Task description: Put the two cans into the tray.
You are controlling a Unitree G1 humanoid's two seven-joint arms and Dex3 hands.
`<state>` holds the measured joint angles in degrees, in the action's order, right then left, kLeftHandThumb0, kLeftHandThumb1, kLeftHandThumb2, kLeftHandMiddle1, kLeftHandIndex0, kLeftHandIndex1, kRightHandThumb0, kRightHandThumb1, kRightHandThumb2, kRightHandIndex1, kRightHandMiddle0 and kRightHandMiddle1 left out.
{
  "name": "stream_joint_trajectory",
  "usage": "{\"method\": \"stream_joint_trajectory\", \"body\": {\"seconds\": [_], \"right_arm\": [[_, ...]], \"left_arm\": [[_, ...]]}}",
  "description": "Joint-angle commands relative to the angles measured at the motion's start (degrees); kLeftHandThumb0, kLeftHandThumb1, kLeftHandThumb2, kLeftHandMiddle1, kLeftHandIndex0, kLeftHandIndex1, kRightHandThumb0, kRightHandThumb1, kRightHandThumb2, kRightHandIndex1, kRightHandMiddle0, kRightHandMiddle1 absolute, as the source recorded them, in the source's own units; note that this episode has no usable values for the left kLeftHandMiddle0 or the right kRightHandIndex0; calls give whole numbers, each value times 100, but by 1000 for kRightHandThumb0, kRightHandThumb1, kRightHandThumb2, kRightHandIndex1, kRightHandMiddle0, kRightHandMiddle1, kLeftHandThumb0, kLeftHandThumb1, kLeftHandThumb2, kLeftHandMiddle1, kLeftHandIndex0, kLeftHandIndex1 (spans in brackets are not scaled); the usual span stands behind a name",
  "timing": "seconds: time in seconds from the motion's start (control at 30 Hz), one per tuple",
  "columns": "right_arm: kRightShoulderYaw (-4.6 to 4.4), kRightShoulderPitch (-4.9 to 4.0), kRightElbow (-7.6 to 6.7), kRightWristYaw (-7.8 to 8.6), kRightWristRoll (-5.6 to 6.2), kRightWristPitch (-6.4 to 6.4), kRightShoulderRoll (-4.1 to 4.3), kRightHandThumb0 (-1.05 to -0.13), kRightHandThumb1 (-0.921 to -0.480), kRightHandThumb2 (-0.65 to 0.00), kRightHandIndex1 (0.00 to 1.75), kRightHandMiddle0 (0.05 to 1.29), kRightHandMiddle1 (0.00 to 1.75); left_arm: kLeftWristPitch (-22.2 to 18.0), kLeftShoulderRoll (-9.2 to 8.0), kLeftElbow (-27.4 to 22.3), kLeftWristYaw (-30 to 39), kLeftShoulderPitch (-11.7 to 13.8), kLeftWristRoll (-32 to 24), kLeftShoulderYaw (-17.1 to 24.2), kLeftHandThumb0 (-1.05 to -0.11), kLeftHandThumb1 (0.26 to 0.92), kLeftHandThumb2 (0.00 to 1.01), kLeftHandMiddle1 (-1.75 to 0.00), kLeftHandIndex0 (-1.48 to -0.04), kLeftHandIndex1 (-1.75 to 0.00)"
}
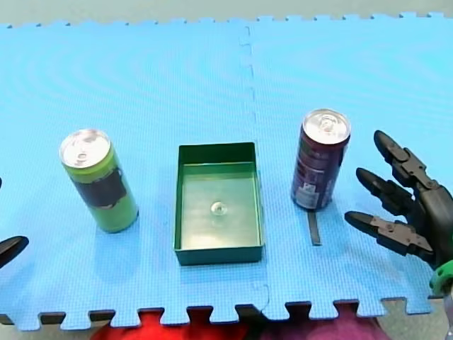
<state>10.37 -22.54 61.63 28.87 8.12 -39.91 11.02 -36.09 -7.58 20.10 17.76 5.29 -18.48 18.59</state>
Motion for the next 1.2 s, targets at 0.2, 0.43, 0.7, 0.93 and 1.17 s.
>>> {"method": "stream_joint_trajectory", "body": {"seconds": [0.2,0.43,0.7,0.93,1.17], "right_arm": [[73,-118,200,211,65,36,102,-1048,-712,1,0,141,0],[128,-142,139,590,198,208,148,-948,-616,-2,0,130,0],[142,-116,21,727,245,326,155,-798,-606,-1,0,117,0],[125,-117,-62,693,235,365,113,-741,-609,-1,0,112,0],[69,-173,-84,598,191,355,44,-719,-613,-2,0,109,0]], "left_arm": [[11,-15,-3,0,-3,-22,22,-901,647,0,0,-502,-1],[27,-5,-24,-9,3,-23,18,-896,647,0,-1,-509,-3],[29,-20,27,-1,-23,-28,35,-889,648,0,-1,-512,-2],[35,-20,24,9,-25,-32,36,-887,649,0,-1,-513,-1],[63,-6,-33,-29,-11,-1,23,-888,650,1,-1,-513,-1]]}}
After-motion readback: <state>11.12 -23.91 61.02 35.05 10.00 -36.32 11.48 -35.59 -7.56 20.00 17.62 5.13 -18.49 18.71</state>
